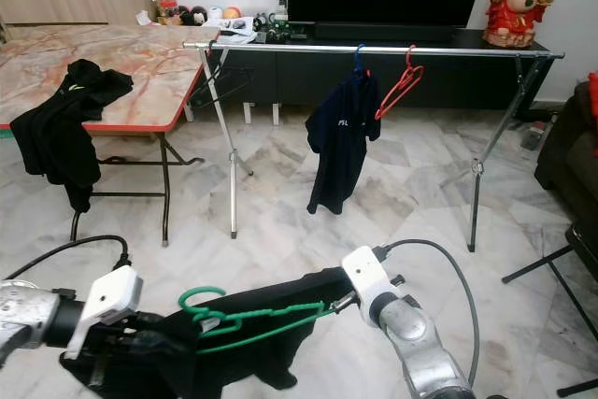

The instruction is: Hang hanger

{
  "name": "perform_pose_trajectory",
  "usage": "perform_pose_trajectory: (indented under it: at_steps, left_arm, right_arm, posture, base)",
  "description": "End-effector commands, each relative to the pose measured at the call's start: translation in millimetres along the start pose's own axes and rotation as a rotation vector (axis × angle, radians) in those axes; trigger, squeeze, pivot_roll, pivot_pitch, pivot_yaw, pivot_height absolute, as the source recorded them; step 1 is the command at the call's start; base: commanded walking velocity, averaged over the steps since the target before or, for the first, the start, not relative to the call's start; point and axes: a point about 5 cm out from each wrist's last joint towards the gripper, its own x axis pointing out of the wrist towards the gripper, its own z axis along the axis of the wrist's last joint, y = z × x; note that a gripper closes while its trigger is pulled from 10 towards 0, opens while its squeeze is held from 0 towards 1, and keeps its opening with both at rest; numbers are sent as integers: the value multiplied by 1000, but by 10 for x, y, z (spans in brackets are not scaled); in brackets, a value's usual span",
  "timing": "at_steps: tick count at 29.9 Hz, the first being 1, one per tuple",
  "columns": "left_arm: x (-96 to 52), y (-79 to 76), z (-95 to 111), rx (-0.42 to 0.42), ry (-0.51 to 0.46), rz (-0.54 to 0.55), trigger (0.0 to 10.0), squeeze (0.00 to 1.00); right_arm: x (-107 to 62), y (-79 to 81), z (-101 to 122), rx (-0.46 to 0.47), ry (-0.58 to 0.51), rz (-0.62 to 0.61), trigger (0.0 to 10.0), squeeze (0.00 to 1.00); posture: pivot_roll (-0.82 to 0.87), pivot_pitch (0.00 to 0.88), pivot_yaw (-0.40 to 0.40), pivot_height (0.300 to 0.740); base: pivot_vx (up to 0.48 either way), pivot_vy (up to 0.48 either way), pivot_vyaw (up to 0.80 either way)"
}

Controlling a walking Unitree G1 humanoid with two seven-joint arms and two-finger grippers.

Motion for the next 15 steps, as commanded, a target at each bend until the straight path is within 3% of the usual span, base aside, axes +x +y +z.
perform_pose_trajectory:
  at_steps: [1, 6, 10, 15]
  left_arm:
    - [-197, 1, -53, -26, 51, -14, 10000, 0]
    - [-184, 148, 6, -43, -83, 107, 10000, 0]
    - [-192, 125, 50, -83, -187, 99, 10000, 0]
    - [-245, 136, 55, -111, -240, 108, 10000, 0]
  right_arm:
    - [-249, -566, -233, 4, 114, -199, 0, 0]
    - [-236, -567, -196, 27, 75, -176, 0, 0]
    - [-227, -528, -242, 59, 71, -159, 0, 0]
    - [-234, -486, -297, 59, 75, -126, 0, 0]
  posture:
    - [47, 0, -11, 740]
    - [43, 0, -15, 740]
    - [48, 0, -20, 740]
    - [51, 0, -23, 740]
  base:
    - [0, 0, 0]
    - [0, 0, 0]
    - [0, 0, 0]
    - [0, 0, 0]
